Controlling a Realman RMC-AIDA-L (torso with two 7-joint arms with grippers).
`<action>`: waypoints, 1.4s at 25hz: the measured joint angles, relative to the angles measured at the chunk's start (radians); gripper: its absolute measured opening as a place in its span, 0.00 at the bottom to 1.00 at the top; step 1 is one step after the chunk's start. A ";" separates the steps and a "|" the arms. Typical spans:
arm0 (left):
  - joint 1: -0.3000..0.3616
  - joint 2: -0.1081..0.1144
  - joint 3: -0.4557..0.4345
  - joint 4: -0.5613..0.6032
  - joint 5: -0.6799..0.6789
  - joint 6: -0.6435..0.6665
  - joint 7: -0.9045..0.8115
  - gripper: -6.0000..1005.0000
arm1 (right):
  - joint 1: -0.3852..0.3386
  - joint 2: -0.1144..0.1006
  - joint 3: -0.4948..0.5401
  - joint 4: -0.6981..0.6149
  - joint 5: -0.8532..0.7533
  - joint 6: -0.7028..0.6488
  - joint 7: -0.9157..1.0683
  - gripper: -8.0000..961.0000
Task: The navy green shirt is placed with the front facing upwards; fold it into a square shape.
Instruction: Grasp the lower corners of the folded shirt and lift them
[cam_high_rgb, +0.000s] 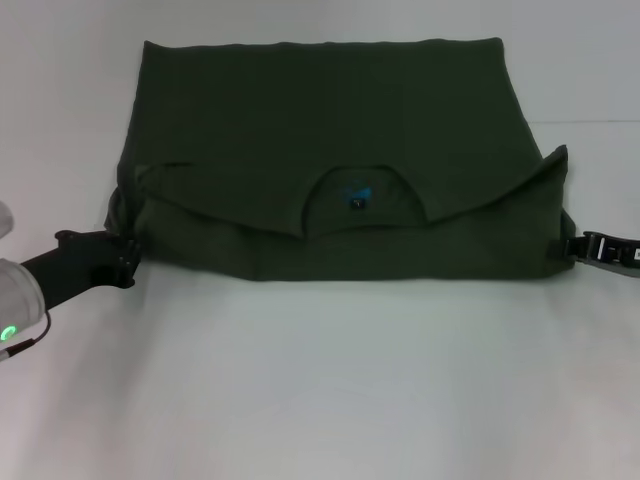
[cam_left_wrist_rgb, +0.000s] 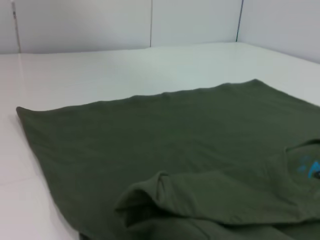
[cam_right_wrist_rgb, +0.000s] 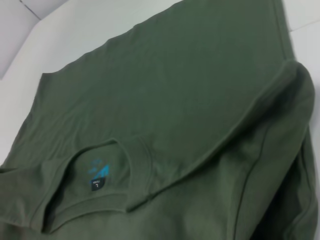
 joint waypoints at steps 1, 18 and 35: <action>0.008 0.000 0.002 0.013 0.000 0.013 -0.016 0.04 | 0.000 0.000 0.000 0.000 0.000 0.000 0.000 0.10; 0.200 0.002 -0.031 0.262 0.110 0.495 -0.343 0.04 | -0.167 -0.018 0.124 -0.079 0.050 -0.364 -0.207 0.05; 0.266 0.022 -0.335 0.274 0.306 1.009 -0.376 0.05 | -0.423 -0.046 0.234 -0.165 0.020 -0.796 -0.425 0.05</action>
